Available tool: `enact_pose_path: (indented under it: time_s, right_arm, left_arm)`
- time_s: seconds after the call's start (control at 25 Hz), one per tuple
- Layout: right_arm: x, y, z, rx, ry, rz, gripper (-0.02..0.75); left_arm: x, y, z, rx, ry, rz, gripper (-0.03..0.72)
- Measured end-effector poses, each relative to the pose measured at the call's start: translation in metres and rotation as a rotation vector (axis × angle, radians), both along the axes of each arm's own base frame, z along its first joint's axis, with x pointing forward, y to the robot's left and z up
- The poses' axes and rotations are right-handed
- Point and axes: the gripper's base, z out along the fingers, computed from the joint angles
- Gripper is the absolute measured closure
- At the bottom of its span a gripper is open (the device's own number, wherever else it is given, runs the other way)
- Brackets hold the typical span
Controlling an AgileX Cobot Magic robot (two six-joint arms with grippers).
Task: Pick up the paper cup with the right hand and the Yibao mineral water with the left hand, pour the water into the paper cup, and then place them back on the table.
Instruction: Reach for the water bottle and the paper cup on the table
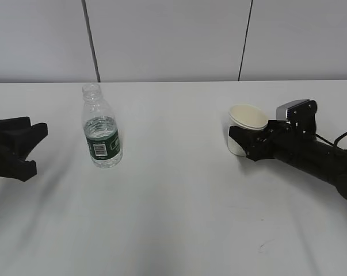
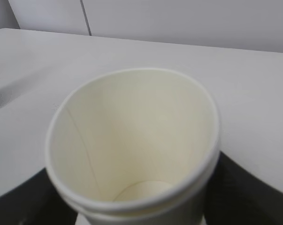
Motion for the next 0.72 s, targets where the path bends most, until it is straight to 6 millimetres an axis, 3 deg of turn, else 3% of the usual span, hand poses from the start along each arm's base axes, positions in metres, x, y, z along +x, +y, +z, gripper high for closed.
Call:
enact_pose_path:
  time_s: [0.36, 0.44, 0.6, 0.72]
  right_arm:
    - [0.000, 0.000, 0.000, 0.002, -0.001, 0.000, 0.204]
    - [0.000, 0.000, 0.000, 0.002, -0.001, 0.000, 0.204]
    - [0.000, 0.000, 0.000, 0.002, 0.000, 0.001, 0.204]
    - [0.000, 0.000, 0.000, 0.002, 0.000, 0.001, 0.204]
  left_arm:
    - [0.007, -0.003, -0.036, -0.062, 0.094, -0.024, 0.430]
    - [0.007, -0.003, -0.038, -0.063, 0.100, -0.024, 0.358]
    - [0.009, -0.004, -0.036, -0.063, 0.092, -0.028, 0.088]
    - [0.016, -0.006, -0.034, -0.055, 0.071, -0.057, 0.016]
